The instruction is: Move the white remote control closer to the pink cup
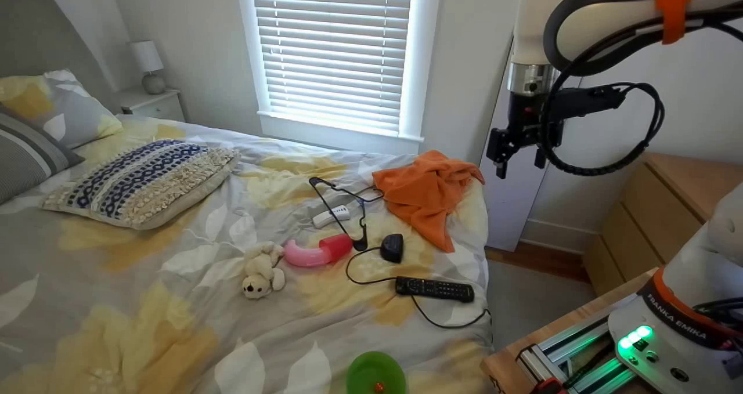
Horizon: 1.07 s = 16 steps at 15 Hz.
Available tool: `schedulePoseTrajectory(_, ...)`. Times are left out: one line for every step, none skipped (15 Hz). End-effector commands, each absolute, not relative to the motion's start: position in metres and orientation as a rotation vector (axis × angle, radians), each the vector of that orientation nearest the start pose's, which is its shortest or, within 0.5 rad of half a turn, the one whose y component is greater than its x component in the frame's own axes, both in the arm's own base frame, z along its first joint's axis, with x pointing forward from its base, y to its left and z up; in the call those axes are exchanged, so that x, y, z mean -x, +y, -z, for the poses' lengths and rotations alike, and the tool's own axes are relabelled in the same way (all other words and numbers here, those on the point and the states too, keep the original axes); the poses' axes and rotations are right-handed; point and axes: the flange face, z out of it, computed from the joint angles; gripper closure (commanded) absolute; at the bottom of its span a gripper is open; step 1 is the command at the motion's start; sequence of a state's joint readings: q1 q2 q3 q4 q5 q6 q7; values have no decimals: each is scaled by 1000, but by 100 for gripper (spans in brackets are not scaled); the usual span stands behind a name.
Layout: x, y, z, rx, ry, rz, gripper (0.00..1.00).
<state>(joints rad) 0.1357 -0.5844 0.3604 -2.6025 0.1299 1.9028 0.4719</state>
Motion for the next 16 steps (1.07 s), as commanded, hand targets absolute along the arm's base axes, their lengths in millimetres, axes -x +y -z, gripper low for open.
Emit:
schedulePoseTrajectory(-335, 212, -428, 3271, -160, -73, 0)
schedulePoseTrajectory(-342, 224, -429, 3261, -247, -42, 0)
schedulePoseTrajectory(-350, 236, -429, 3243, -332, -15, 0)
schedulePoseTrajectory(-358, 246, -428, 3224, -417, 25, 0)
schedulePoseTrajectory(-368, 257, -426, 3198, -500, 61, 0)
schedulePoseTrajectory(-379, 267, -421, 3175, -583, 93, 0)
schedulePoseTrajectory(-392, 274, -416, 3154, -670, 134, 0)
schedulePoseTrajectory(-406, 280, -408, 3130, -756, 159, 0)
schedulePoseTrajectory(-421, 284, -400, 3108, -841, 186, 0)
schedulePoseTrajectory(-437, 283, -389, 3091, -929, 173, 0)
schedulePoseTrajectory(-452, 282, -381, 3064, -1013, 180, 0)
schedulePoseTrajectory(-467, 280, -373, 3023, -1085, 177, 0)
schedulePoseTrajectory(-483, 278, -365, 2986, -1163, 177, 0)
schedulePoseTrajectory(-498, 275, -355, 2950, -1237, 151, 0)
schedulePoseTrajectory(-514, 272, -343, 2924, -1316, 124, 0)
schedulePoseTrajectory(-527, 272, -334, 2882, -1393, 112, 0)
